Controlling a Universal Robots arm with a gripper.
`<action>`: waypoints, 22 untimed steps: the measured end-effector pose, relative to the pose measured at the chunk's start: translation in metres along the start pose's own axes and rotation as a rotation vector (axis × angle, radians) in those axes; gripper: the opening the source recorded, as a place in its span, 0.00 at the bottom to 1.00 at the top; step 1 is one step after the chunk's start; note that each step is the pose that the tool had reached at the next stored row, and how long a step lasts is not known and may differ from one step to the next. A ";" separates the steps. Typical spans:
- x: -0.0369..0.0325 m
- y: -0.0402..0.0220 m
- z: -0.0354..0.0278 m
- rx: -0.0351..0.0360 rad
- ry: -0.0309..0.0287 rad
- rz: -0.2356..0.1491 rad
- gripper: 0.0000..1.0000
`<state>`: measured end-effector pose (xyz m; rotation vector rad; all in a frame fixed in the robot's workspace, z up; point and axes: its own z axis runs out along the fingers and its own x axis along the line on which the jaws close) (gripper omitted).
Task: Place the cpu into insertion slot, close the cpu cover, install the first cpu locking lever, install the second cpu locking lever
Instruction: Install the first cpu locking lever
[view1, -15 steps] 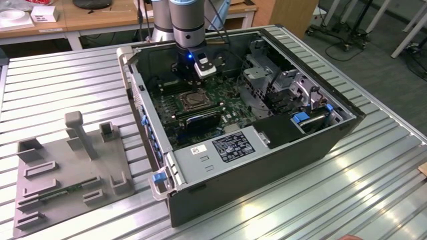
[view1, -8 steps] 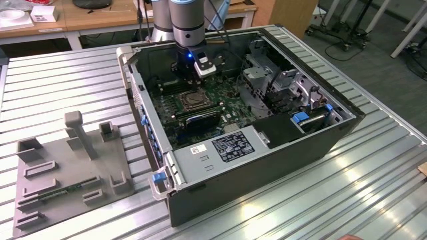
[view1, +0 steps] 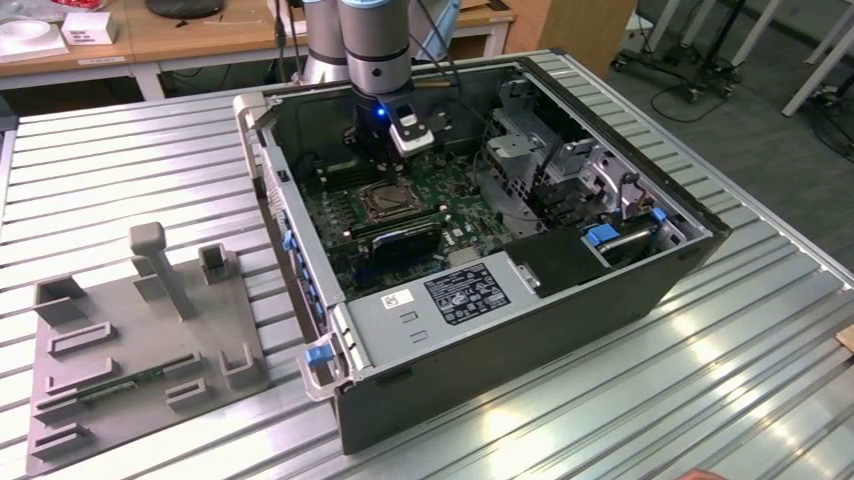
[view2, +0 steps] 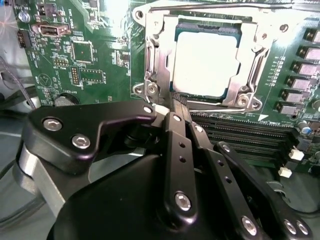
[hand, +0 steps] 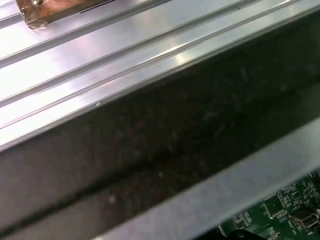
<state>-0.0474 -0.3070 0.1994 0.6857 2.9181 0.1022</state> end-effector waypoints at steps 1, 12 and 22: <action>0.0000 0.0000 0.0000 0.0001 0.0000 0.000 0.10; -0.0014 0.0012 -0.0128 -0.0039 0.0017 0.001 0.10; 0.0042 -0.0016 -0.0138 -0.0537 0.0240 0.008 0.10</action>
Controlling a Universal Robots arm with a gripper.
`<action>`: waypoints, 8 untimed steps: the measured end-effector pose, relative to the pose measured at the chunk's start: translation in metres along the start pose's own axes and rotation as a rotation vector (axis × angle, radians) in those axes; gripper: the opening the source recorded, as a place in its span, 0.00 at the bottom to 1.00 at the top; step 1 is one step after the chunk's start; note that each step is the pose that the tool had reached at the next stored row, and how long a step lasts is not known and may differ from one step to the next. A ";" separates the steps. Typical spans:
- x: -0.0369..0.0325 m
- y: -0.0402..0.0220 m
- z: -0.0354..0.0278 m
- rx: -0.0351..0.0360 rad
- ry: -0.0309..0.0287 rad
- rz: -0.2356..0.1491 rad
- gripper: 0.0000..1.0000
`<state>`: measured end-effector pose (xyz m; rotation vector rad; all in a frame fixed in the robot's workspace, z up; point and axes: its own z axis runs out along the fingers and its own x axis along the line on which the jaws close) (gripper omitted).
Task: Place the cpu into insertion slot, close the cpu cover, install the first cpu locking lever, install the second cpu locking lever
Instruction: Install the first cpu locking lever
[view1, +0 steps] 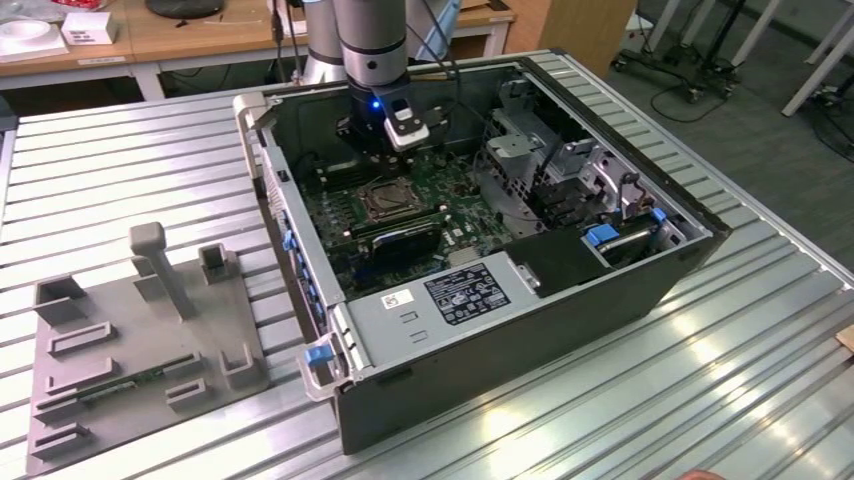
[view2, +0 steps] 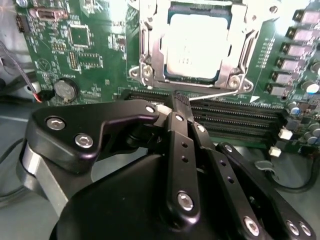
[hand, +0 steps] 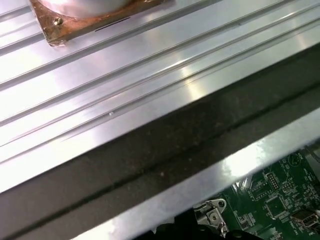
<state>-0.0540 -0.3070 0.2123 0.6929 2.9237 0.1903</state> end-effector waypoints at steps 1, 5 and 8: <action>0.0000 0.0000 0.0000 -0.0088 0.0043 0.001 0.10; 0.0000 0.0001 0.0000 -0.0325 0.0154 0.005 0.10; -0.0001 -0.0001 0.0000 -0.0326 0.0155 0.005 0.10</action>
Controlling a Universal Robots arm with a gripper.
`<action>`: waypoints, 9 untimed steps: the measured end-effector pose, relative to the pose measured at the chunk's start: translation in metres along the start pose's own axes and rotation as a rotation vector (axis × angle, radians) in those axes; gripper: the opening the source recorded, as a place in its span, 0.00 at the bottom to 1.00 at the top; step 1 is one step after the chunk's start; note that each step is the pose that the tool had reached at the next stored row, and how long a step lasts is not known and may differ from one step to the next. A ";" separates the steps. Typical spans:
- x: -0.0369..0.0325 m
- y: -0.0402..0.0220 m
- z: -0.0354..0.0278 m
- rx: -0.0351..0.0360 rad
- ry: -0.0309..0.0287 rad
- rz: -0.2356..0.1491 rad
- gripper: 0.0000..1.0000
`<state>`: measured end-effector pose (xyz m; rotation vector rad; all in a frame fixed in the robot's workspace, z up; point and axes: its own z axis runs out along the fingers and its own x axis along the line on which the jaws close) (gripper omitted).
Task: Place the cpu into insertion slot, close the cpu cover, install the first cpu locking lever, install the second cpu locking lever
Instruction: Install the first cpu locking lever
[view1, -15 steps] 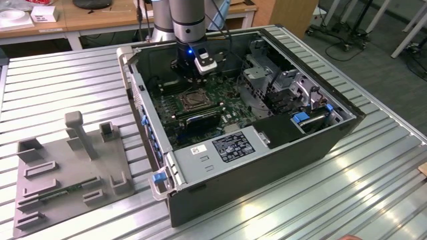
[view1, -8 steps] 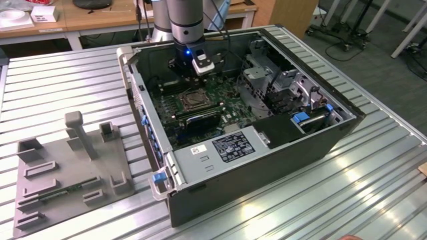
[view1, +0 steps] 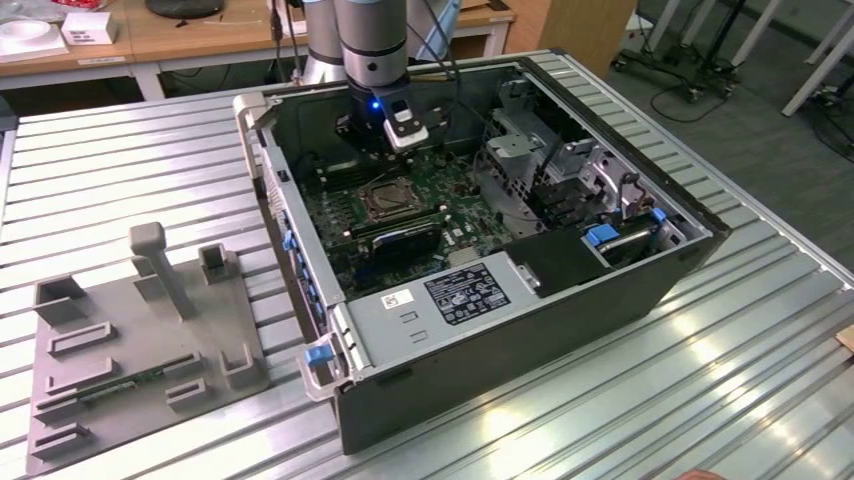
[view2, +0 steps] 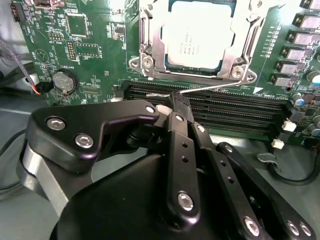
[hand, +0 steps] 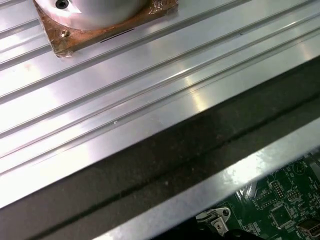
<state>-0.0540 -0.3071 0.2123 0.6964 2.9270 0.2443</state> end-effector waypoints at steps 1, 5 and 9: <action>-0.0001 -0.0001 0.0000 -0.0001 0.0000 0.000 0.10; -0.0001 -0.0005 0.0011 -0.0002 -0.0006 -0.001 0.10; 0.0008 -0.0013 0.0036 -0.0032 -0.0050 -0.006 0.10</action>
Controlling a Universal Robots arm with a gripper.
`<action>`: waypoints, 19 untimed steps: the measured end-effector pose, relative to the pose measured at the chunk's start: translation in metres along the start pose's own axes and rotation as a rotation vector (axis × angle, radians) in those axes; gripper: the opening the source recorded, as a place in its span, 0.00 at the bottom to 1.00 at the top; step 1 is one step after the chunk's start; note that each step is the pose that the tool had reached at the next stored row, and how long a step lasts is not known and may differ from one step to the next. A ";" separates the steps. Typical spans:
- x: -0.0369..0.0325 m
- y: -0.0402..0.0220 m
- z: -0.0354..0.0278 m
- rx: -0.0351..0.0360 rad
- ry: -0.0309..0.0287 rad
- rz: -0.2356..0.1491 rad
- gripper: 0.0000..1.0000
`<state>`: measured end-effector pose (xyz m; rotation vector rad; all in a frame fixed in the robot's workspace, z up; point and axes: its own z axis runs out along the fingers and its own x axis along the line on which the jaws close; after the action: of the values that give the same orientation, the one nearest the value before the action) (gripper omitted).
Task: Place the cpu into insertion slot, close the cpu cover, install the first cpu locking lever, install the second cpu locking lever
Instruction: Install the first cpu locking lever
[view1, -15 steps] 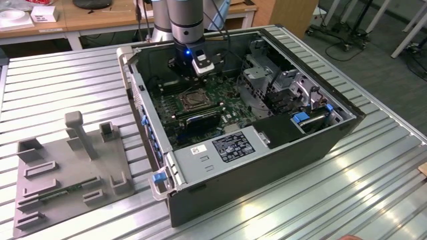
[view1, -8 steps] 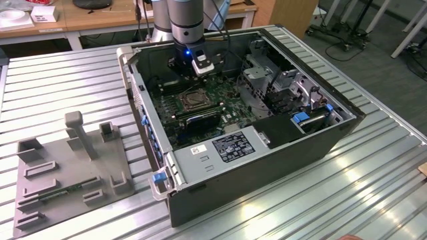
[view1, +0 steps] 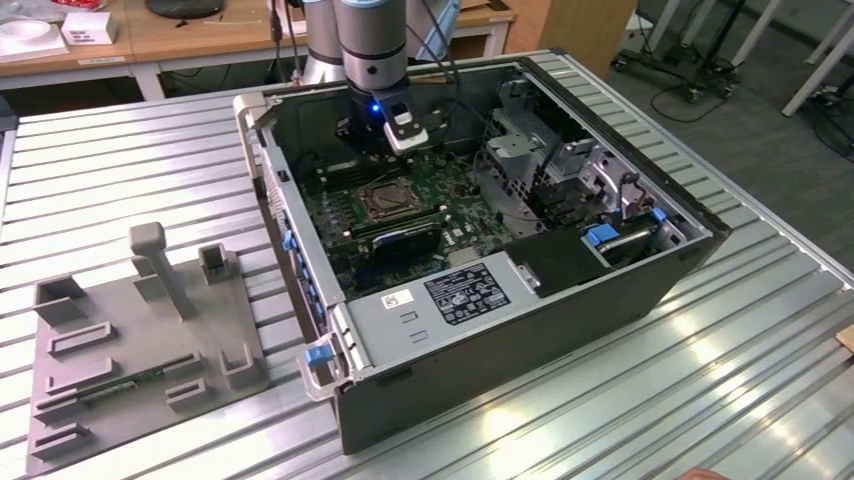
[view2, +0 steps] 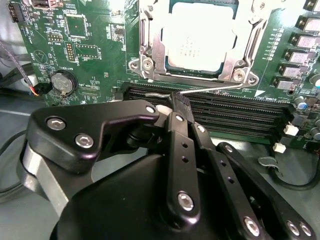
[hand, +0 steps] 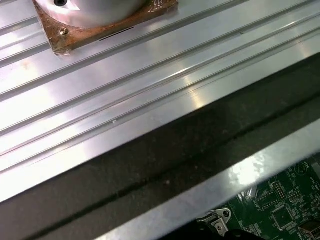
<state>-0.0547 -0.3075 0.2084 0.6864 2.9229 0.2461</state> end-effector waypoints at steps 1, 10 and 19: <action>0.0001 -0.0001 0.0001 -0.0006 -0.0005 -0.003 0.10; 0.0009 -0.0008 0.0026 -0.0135 -0.0191 -0.023 0.10; 0.0017 -0.0023 0.0075 -0.0073 -0.0253 -0.032 0.10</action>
<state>-0.0559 -0.3078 0.2005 0.6367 2.9048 0.2429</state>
